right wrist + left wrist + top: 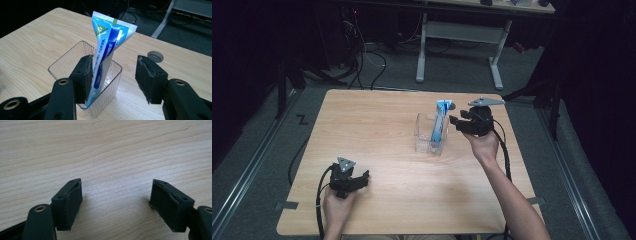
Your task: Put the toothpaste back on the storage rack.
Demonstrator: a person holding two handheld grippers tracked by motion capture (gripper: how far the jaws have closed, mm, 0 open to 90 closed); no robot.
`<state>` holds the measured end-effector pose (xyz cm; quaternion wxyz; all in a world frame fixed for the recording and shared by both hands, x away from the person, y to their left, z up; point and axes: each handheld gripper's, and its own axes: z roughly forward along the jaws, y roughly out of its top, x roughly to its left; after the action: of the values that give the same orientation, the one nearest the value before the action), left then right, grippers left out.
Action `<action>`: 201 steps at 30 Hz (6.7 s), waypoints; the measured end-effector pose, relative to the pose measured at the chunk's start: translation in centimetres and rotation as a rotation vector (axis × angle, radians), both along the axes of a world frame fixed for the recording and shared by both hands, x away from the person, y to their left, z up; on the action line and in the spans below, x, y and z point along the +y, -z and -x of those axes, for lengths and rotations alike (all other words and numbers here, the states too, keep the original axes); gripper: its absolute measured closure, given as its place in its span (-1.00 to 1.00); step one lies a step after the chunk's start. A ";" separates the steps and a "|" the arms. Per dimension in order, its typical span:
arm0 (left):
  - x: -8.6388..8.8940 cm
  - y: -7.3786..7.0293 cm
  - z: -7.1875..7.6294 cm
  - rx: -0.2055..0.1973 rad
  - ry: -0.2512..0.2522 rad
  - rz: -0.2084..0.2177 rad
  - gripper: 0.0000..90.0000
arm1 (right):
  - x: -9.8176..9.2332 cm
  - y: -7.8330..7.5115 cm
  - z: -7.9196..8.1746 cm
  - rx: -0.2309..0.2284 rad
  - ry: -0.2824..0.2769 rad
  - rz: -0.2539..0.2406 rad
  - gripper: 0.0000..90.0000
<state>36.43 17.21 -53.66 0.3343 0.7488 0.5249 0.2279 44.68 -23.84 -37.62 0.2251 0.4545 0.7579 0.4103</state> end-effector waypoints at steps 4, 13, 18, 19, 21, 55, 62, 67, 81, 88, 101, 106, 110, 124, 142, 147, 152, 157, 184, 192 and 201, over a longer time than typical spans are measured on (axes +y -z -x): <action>0.0 0.0 0.0 0.000 0.000 0.000 -0.42 | -0.2 -0.2 0.3 0.002 -0.007 -0.010 0.07; 0.0 0.0 0.0 0.000 0.000 0.000 -0.42 | -0.9 -0.3 0.9 -0.001 -0.001 -0.026 0.08; 0.0 0.0 0.0 0.000 0.000 0.000 -0.42 | -1.6 0.0 1.4 -0.003 0.010 -0.040 0.09; 0.0 0.0 0.0 0.000 0.000 0.000 -0.42 | -1.7 0.0 1.5 0.003 0.010 -0.037 0.09; 0.0 0.0 0.0 0.000 -0.001 0.000 -0.42 | -1.8 0.0 1.6 0.005 0.013 -0.035 0.09; 0.0 0.0 0.0 0.000 0.000 0.000 -0.42 | -4.1 -1.1 5.0 -0.023 0.010 -0.051 0.09; 0.0 0.0 0.0 0.000 0.000 0.000 -0.42 | -4.9 -0.9 5.5 -0.022 0.024 -0.058 0.09; 0.0 0.0 0.0 0.000 0.000 0.000 -0.42 | -5.6 -0.4 6.0 -0.014 0.042 -0.068 0.09; 0.0 0.0 0.0 0.000 0.001 0.000 -0.42 | -6.2 0.6 6.6 -0.001 0.060 -0.082 0.09; 0.0 0.0 0.0 0.000 0.001 -0.001 -0.42 | -6.4 1.2 6.9 0.006 0.066 -0.094 0.09; 0.0 0.0 0.0 0.000 0.001 -0.001 -0.42 | -6.4 3.5 7.3 0.031 0.088 -0.092 0.10; 0.0 0.0 0.0 0.000 0.001 0.000 -0.42 | -6.6 4.7 7.5 0.047 0.101 -0.099 0.10; 0.0 0.0 0.0 0.000 0.001 -0.001 -0.42 | -6.7 5.4 7.5 0.060 0.111 -0.101 0.10; 0.0 0.0 0.0 0.000 0.001 -0.001 -0.42 | -6.8 7.7 7.6 0.094 0.138 -0.093 0.11; 0.0 0.0 0.0 0.000 0.000 -0.001 -0.42 | -6.4 9.8 7.5 0.122 0.154 -0.046 0.10; 0.0 0.0 0.0 0.000 0.000 -0.001 -0.42 | -6.4 10.5 7.4 0.132 0.163 -0.034 0.10; 0.0 0.0 0.0 0.000 0.000 -0.001 -0.42 | -6.3 10.8 7.2 0.127 0.172 -0.024 0.10; 0.0 0.0 0.0 0.000 0.000 -0.001 -0.42 | -6.2 11.4 6.9 0.124 0.176 -0.010 0.10; 0.0 0.0 0.0 0.000 0.001 -0.001 -0.42 | -4.5 14.4 6.0 0.110 0.197 0.118 0.11; 0.0 0.0 0.0 0.000 0.001 0.000 -0.42 | -3.6 15.2 5.7 0.118 0.174 0.140 0.11; 0.0 0.0 0.0 0.002 0.001 -0.002 -0.42 | -3.5 15.5 5.7 0.111 0.150 0.113 0.07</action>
<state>36.38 17.18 -53.65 0.3331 0.7496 0.5248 0.2275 38.99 -27.38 -53.09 0.2379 0.5186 0.7551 0.3229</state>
